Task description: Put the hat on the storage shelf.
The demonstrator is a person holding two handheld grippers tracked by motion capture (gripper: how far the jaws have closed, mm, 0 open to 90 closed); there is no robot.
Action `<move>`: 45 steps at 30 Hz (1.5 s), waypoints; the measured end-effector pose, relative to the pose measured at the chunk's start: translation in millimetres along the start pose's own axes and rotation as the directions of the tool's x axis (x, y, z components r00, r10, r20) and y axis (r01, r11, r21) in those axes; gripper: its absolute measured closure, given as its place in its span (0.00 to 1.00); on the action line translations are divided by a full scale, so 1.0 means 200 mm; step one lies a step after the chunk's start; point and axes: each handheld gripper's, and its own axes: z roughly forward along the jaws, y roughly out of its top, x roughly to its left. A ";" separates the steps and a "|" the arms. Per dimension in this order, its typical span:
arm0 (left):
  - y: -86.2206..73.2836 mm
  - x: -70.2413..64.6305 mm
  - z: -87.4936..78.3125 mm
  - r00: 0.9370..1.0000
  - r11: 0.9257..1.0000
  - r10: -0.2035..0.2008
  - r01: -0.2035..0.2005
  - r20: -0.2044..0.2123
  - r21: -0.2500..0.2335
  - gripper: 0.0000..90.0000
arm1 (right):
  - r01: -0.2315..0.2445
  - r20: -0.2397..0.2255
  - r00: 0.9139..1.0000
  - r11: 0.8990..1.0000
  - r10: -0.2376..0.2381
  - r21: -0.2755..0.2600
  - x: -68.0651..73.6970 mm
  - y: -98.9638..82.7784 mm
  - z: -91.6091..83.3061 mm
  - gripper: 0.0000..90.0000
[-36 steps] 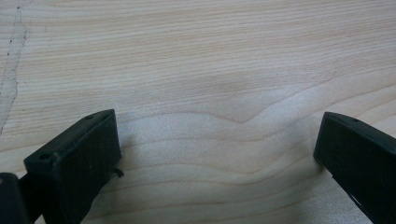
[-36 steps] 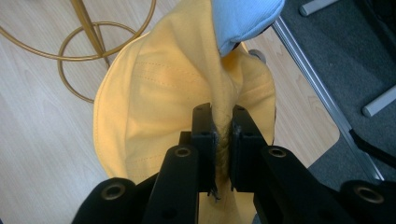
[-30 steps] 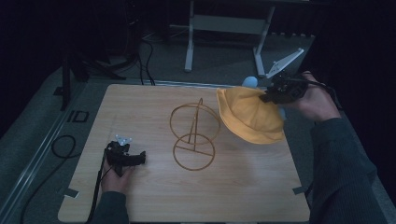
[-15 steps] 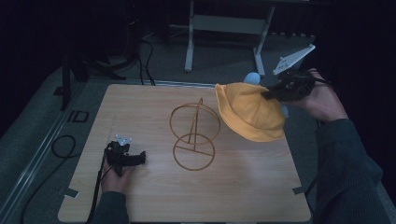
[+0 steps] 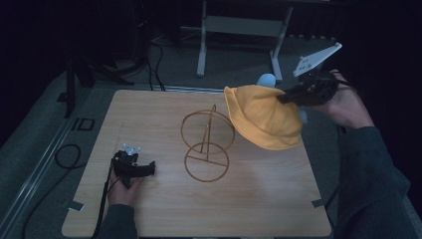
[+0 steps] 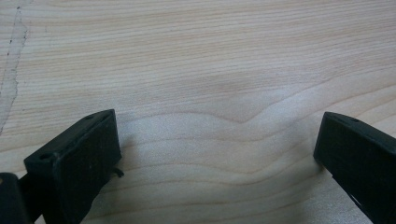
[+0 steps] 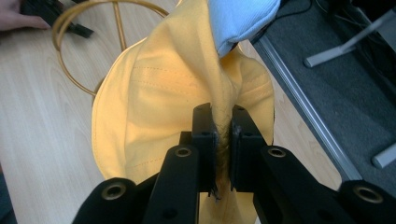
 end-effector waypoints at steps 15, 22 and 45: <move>0.00 0.00 0.00 1.000 1.000 0.000 0.000 0.001 0.000 0.00 | 0.060 -0.042 0.997 0.997 -0.061 -0.039 0.08 0.17 0.04 0.92; 0.00 0.00 0.00 1.000 1.000 0.000 0.000 0.001 0.001 0.00 | 0.082 -0.070 0.994 0.996 -0.085 -0.039 0.13 0.27 0.12 0.92; 0.00 0.00 0.00 1.000 1.000 -0.002 0.002 0.002 0.000 0.00 | 0.171 -0.115 0.980 0.983 -0.163 0.060 0.29 0.53 0.38 0.92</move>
